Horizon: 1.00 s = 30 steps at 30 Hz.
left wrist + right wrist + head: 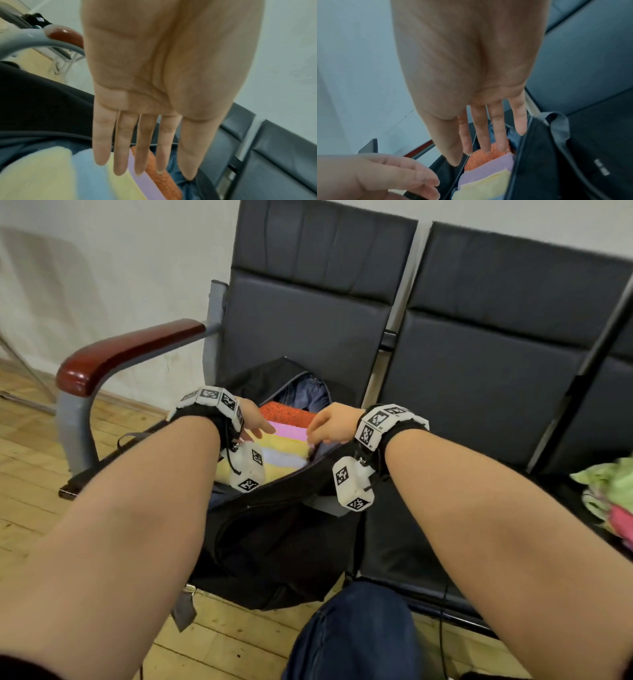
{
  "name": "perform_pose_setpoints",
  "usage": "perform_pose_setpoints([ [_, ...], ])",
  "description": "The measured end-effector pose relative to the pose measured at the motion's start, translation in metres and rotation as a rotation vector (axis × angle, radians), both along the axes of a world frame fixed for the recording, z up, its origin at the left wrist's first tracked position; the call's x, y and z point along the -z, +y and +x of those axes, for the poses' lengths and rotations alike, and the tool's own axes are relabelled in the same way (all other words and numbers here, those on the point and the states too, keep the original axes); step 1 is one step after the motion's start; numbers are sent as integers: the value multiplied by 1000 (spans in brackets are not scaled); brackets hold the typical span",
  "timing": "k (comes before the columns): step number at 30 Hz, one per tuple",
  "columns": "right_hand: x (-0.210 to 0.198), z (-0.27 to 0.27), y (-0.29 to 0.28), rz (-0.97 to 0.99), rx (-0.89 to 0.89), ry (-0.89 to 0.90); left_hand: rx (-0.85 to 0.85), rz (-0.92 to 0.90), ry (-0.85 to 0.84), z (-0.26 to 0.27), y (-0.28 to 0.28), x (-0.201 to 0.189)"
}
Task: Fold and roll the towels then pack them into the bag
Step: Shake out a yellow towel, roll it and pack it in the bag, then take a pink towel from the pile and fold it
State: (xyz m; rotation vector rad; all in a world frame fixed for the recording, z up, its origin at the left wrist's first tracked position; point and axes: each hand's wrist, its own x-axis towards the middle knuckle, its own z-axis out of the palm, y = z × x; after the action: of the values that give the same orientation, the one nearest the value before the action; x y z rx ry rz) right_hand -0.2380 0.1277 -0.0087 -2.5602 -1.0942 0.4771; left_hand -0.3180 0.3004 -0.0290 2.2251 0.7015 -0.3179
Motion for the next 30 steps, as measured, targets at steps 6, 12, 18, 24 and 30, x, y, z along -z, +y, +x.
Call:
perform_pose_setpoints([
  [6,-30,-18,-108,-26,82,-109,107,76,-105,-3,-106,-27],
  [12,-44,-32,-238,-91,217,-142,281,52,-115,1,-236,-43],
  [18,-51,-37,-358,-139,404,-164,505,125,-160,14,-353,-54],
  [24,-50,-44,-456,-92,583,-192,716,220,-210,36,-444,-59],
  [30,-33,-27,-532,-82,698,-173,825,299,-232,73,-515,-53],
])
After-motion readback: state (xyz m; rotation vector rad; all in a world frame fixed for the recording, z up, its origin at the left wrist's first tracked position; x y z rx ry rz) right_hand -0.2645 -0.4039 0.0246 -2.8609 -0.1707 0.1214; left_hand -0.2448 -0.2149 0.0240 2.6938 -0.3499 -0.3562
